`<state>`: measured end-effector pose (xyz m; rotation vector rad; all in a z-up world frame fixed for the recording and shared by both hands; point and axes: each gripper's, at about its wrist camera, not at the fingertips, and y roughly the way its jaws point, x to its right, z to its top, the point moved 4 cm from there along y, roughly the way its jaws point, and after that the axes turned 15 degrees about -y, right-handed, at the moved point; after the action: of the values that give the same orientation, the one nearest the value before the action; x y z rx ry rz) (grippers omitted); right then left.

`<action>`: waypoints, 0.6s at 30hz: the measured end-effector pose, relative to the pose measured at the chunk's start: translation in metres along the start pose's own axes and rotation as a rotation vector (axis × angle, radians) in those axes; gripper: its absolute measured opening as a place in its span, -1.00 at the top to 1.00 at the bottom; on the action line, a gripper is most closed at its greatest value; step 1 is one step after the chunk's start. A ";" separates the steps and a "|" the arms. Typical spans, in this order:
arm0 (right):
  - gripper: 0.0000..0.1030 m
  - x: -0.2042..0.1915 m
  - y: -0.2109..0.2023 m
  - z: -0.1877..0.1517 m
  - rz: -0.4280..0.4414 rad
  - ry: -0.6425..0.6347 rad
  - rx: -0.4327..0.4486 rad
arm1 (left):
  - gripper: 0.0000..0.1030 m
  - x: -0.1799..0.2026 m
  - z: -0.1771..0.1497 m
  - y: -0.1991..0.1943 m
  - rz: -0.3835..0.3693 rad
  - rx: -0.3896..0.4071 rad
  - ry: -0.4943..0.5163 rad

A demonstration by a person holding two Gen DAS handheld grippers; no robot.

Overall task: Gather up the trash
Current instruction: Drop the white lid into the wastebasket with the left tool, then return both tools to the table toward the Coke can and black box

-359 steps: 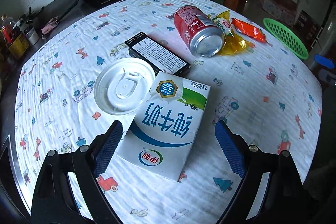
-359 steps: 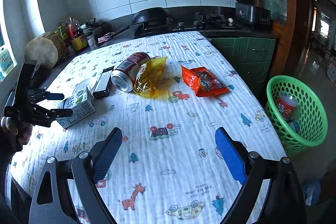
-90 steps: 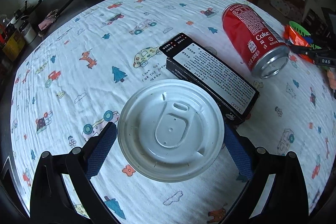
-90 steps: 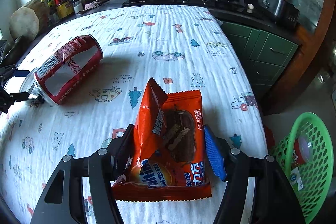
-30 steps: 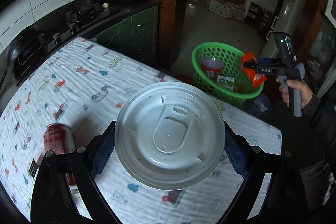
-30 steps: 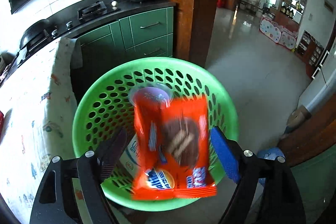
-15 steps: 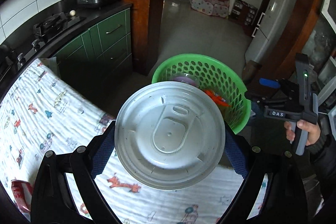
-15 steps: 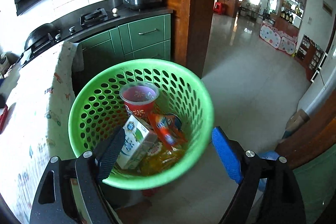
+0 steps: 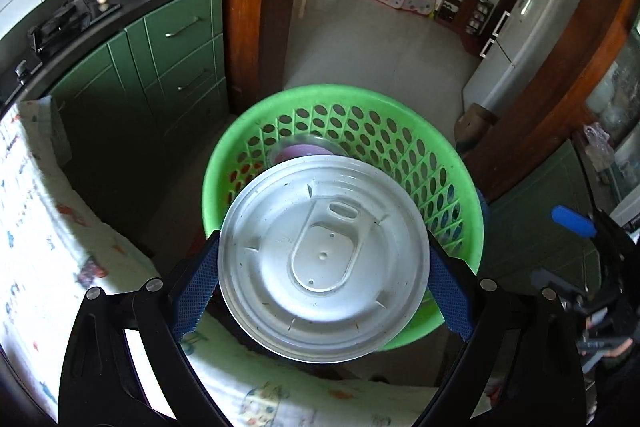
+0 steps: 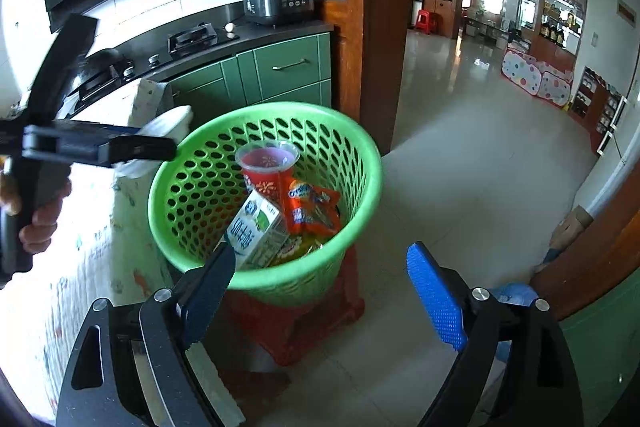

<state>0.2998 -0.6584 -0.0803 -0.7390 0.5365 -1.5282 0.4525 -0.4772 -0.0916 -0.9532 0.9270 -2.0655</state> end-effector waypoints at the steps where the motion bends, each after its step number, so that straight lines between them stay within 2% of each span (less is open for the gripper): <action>1: -0.65 -0.001 -0.002 -0.003 0.004 -0.002 0.001 | -0.79 0.002 0.000 0.004 -0.003 0.000 -0.003; 7: -0.65 -0.009 -0.005 -0.012 0.032 -0.003 0.005 | -0.82 0.006 0.001 0.015 -0.026 -0.018 -0.027; 15: -0.65 -0.022 -0.011 -0.016 0.049 -0.001 0.013 | -0.89 0.008 -0.007 -0.003 -0.072 0.020 -0.017; 18: -0.65 -0.027 -0.016 -0.015 0.049 0.001 0.023 | -0.89 0.007 -0.010 -0.006 -0.065 0.016 -0.032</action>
<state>0.2779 -0.6313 -0.0822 -0.7032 0.5334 -1.4871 0.4393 -0.4768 -0.0892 -1.0173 0.8728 -2.1028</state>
